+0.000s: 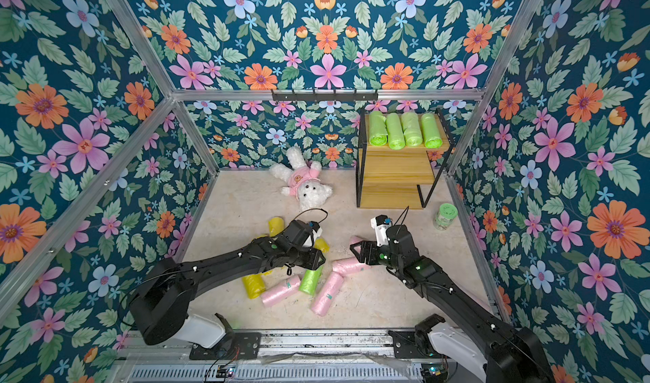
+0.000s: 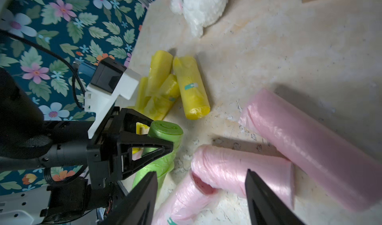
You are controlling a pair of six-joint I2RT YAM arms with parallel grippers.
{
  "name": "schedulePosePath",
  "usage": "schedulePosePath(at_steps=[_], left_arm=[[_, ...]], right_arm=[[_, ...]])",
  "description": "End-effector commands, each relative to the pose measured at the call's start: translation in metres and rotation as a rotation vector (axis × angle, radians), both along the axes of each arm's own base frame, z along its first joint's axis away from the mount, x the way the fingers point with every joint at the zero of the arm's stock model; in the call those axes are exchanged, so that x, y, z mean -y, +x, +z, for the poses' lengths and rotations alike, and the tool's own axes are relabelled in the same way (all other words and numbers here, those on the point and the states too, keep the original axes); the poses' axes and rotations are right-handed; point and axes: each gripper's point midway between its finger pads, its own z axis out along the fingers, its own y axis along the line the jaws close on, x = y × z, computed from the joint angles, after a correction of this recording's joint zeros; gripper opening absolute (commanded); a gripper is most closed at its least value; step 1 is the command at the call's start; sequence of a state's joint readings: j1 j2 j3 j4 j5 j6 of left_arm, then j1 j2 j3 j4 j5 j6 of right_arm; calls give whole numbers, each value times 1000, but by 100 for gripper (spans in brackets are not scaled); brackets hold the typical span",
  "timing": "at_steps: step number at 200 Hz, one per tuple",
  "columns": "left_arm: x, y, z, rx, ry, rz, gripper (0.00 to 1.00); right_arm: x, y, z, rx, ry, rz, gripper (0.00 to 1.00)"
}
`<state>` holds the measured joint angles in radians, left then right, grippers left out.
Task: Sort the rolls of trash bags by color and place them on the shelf
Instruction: Pick up the roll of trash bags from the center of the board.
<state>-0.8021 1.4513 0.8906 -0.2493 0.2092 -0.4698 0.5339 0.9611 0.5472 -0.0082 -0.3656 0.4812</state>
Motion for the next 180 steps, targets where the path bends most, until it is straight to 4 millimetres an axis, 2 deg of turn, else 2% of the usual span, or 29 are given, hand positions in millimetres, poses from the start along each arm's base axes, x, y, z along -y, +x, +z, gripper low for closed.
schedulePosePath(at_steps=[1,20,46,81,127,161,180], left_arm=[[7,30,52,116,-164,92,30],[-1,55,96,185,-324,193,30],[-23,83,149,281,-551,355,29],[-43,94,208,407,-764,487,29],[-53,92,245,434,-1008,544,30],[-53,88,261,424,-1111,538,30],[-53,86,266,413,-1163,533,30]], right_arm=[[-8,11,48,143,140,-9,73],[-12,14,79,224,247,-14,74],[-19,22,111,298,373,-44,77],[-45,24,133,344,436,-34,81],[-73,22,151,357,544,20,91],[-93,19,157,364,567,54,99],[-102,18,159,365,585,71,99]])
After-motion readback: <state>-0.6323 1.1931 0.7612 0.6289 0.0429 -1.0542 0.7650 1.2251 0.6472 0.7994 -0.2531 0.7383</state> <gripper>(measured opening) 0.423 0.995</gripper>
